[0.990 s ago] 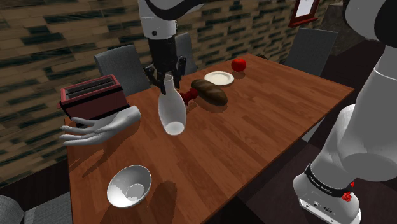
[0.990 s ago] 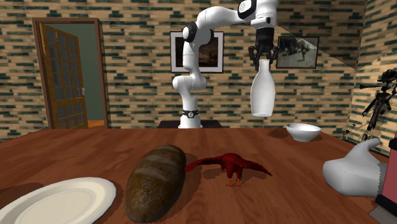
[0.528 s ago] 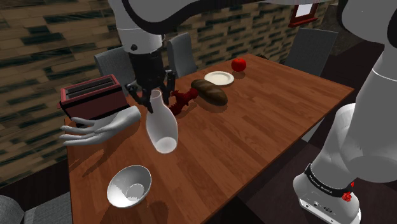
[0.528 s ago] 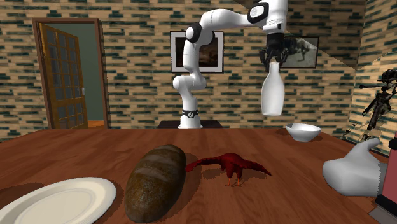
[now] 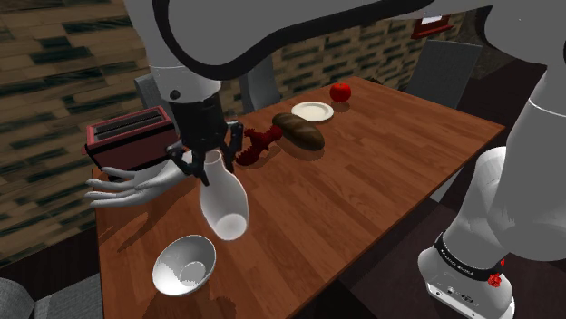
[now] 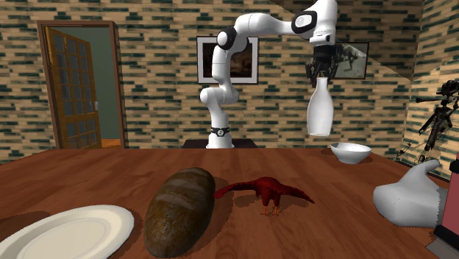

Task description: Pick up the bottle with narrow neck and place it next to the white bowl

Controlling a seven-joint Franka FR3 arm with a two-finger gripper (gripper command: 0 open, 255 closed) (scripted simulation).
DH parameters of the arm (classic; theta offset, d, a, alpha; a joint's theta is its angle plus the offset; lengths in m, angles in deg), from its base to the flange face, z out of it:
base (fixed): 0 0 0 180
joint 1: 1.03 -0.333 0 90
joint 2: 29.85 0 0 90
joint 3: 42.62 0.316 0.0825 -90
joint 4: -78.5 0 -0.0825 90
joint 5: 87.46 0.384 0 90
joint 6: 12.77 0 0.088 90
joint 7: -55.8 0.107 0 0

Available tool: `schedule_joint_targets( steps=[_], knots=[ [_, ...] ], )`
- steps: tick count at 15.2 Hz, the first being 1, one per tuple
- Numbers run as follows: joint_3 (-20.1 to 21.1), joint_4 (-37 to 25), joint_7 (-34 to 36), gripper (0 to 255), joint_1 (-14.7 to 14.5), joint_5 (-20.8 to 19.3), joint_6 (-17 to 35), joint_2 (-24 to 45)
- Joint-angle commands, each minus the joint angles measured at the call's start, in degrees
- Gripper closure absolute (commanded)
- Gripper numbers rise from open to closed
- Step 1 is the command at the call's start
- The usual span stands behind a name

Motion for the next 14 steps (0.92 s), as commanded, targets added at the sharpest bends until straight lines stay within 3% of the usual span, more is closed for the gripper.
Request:
schedule_joint_targets(
  steps=[1,14],
  knots=[
    [0.0,1.7,0.1,255,0.0,0.0,1.7,-0.1],
    [-0.1,10.5,0.2,255,0.0,-0.4,11.4,0.9]
  ],
)
